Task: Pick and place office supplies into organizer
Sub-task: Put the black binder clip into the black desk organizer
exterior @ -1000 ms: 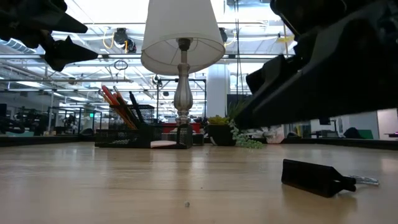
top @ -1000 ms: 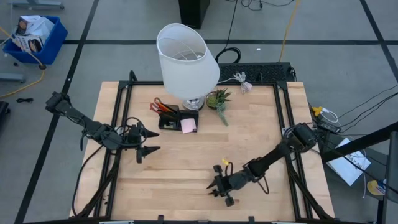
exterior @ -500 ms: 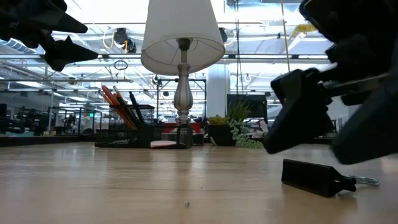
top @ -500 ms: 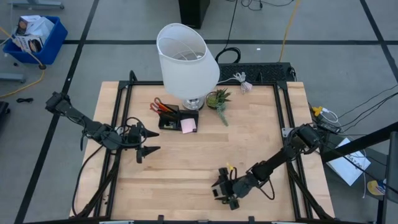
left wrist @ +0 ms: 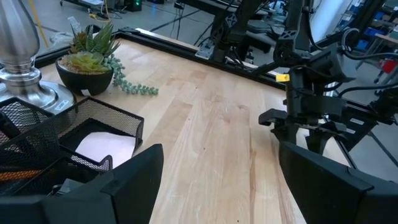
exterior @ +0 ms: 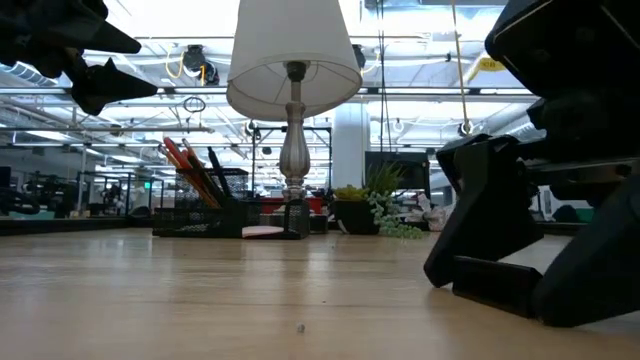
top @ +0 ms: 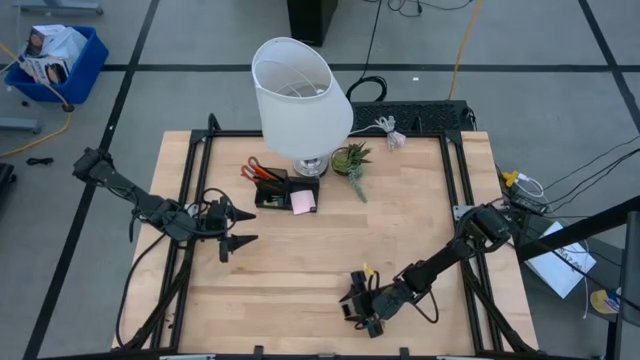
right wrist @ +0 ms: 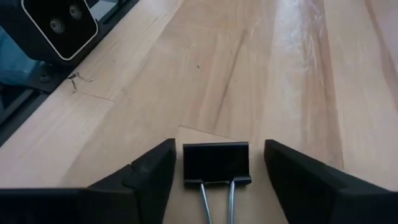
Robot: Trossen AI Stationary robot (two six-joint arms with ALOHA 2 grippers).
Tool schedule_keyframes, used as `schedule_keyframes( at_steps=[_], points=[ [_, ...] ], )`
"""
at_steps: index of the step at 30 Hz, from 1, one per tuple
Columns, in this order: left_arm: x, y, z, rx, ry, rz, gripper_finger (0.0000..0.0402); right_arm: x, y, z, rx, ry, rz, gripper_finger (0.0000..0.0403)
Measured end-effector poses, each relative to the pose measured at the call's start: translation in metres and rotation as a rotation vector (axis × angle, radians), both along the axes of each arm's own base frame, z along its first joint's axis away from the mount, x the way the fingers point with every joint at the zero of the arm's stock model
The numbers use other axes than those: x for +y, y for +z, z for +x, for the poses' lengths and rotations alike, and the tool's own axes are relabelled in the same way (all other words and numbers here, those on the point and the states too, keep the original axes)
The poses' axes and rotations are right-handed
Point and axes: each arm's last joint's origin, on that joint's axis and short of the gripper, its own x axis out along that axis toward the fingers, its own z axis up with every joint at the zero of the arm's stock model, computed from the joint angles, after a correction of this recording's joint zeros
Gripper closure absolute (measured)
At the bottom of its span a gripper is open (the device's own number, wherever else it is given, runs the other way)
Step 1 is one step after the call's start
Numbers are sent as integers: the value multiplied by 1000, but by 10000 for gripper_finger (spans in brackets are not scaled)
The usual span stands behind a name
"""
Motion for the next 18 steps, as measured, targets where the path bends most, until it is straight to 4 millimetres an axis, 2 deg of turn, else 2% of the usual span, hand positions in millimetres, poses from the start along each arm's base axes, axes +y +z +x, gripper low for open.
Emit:
schedule_keyframes(
  at_steps=[9,18],
  points=[
    [0,0,0,2,0,1,82,-1,-4,-4,41,-12,-33,266],
    [0,0,0,2,2,6,82,-5,1,5,-51,-3,-59,267]
  ],
)
